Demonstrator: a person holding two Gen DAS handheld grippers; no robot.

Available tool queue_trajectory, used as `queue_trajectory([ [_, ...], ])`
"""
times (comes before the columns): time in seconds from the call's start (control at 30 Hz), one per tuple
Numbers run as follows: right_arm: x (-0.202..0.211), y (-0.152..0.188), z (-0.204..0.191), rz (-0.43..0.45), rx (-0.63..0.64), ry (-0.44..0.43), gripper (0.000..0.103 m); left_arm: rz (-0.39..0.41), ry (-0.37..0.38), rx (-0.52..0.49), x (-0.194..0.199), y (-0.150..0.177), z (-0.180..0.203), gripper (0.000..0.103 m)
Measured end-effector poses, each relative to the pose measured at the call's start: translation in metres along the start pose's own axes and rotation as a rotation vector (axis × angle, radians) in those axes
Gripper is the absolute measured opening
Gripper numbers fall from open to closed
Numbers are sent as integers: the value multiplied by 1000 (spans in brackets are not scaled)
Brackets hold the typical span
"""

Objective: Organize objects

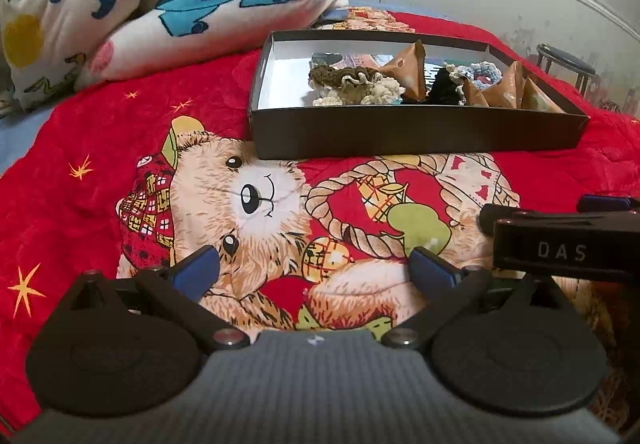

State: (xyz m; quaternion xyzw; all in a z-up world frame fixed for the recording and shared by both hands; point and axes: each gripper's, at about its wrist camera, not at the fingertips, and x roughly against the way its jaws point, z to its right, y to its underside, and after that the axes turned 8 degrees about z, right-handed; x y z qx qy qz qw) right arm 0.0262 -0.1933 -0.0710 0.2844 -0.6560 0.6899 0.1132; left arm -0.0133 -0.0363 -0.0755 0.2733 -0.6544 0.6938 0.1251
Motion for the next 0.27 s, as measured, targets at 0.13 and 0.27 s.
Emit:
queue_trajectory([
  [0.13, -5, -7, 3, 1, -4, -2, 103, 0, 4, 2, -2, 0, 1, 103],
  [0.27, -5, -7, 4, 4, -5, -3, 103, 4, 3, 2, -3, 1, 1, 103],
])
